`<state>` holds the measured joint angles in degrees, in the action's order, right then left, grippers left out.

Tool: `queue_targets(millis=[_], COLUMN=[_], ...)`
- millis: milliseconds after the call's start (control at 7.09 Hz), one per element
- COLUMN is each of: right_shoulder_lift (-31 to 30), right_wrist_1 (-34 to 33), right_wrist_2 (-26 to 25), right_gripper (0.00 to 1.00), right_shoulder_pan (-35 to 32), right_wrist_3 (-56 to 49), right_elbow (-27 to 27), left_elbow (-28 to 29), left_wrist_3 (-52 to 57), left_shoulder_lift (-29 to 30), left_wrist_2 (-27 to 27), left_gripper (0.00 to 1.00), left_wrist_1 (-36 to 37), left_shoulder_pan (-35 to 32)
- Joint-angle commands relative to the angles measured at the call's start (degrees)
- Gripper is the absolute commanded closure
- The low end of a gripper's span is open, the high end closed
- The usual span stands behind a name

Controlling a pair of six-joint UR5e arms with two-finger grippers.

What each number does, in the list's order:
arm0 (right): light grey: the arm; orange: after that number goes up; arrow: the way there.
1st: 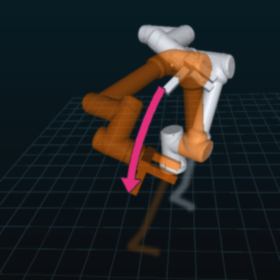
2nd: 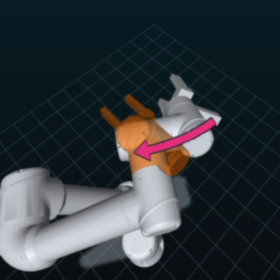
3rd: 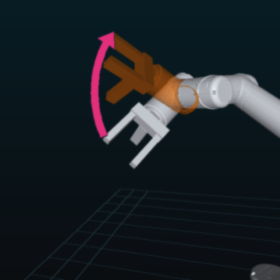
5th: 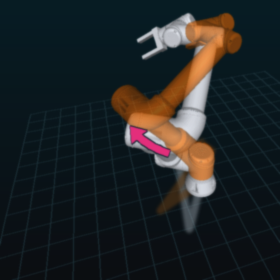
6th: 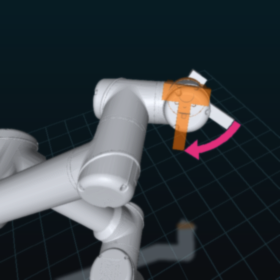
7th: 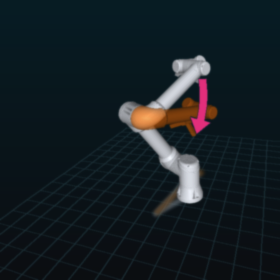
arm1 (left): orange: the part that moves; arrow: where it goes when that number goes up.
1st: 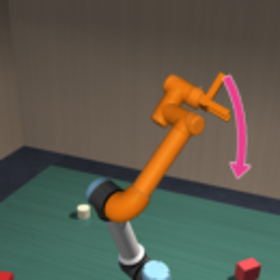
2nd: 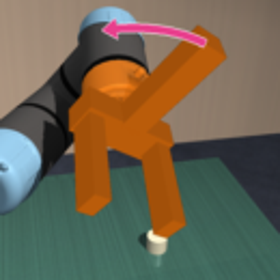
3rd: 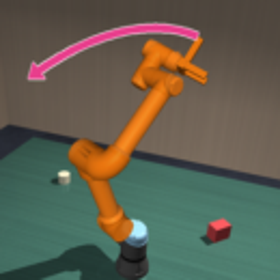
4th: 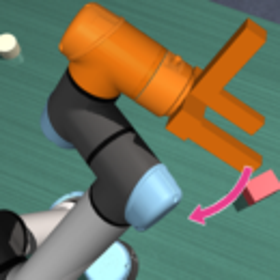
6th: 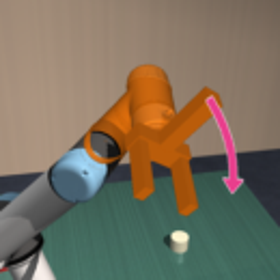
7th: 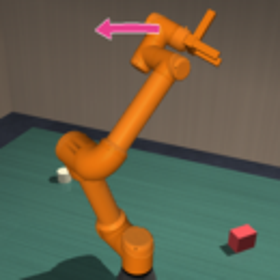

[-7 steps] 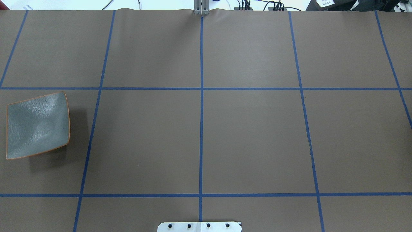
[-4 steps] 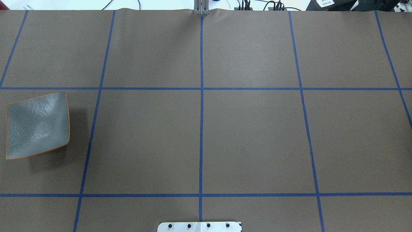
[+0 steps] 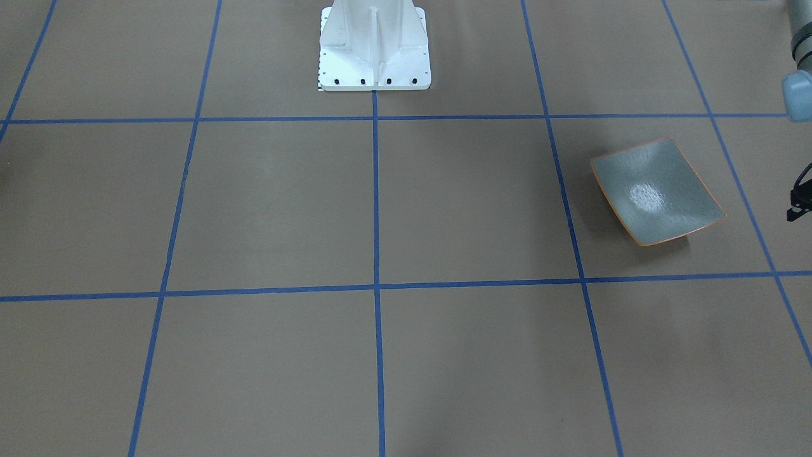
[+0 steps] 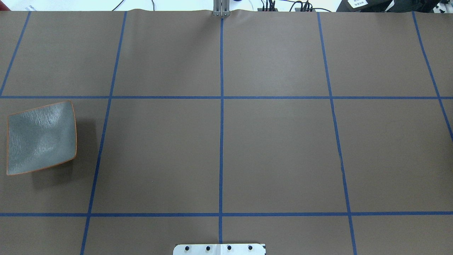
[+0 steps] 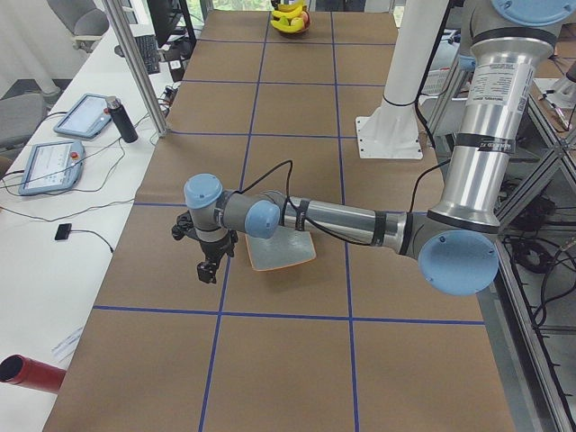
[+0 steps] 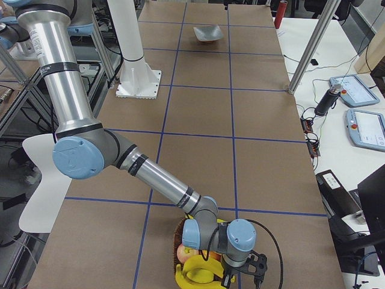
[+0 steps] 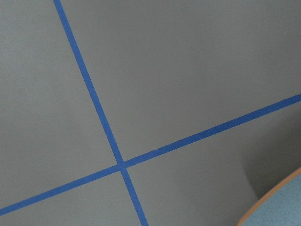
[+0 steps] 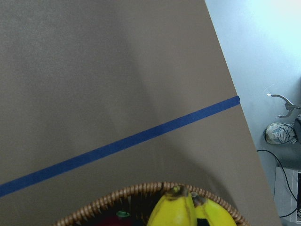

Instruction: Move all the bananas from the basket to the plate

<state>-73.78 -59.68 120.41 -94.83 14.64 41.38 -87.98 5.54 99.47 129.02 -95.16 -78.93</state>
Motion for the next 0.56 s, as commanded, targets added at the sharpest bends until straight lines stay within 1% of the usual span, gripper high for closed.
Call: queue_targets(millis=[0, 141, 282, 423], right_shoulder_lift=[0.0, 0.0, 0.0, 0.0], right_wrist_1=[-0.1, -0.4, -4.3, -13.7], right_wrist_2=[0.3, 0.3, 0.4, 0.4], right_gripper=[1.0, 1.0, 1.0, 1.0], right_shoulder_pan=[-0.4, -2.4, -5.6, -7.2], right_wrist_3=[-0.1, -2.3, -6.9, -11.0], right_elbow=[1.4, 2.6, 5.5, 11.9], left_elbow=[0.0, 0.1, 0.3, 0.4], left_wrist_3=[-0.1, -0.1, -0.1, -0.1], left_shoulder_lift=[0.0, 0.0, 0.0, 0.0], left_wrist_2=[0.0, 0.0, 0.0, 0.0], left_gripper=[0.0, 0.0, 0.0, 0.0], left_wrist_1=[0.1, 0.1, 0.0, 0.0], left_shoulder_pan=[0.0, 0.0, 0.1, 0.3])
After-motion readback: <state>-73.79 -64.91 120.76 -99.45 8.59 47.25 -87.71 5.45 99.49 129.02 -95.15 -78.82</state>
